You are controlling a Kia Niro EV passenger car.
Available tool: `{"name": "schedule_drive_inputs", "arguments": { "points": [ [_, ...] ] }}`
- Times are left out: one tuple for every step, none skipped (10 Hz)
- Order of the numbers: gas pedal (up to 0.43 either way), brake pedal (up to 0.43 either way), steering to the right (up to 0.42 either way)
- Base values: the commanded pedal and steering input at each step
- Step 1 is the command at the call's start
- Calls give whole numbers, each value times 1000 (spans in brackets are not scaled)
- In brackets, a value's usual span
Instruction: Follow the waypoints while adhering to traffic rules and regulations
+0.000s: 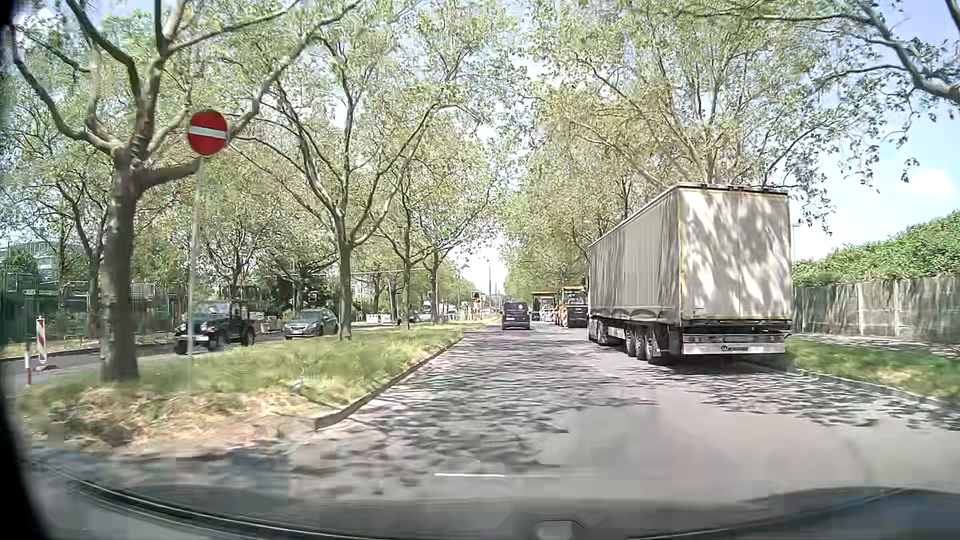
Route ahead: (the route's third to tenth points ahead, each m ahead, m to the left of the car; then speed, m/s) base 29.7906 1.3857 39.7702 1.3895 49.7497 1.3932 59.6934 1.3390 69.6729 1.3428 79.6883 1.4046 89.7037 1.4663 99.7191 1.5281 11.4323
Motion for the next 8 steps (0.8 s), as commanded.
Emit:
{"name": "schedule_drive_inputs", "arguments": {
  "points": [
    [118,30,0],
    [118,30,0],
    [118,30,0],
    [118,30,0],
    [118,30,0],
    [118,30,0],
    [118,30,0],
    [118,30,0]
  ]
}}
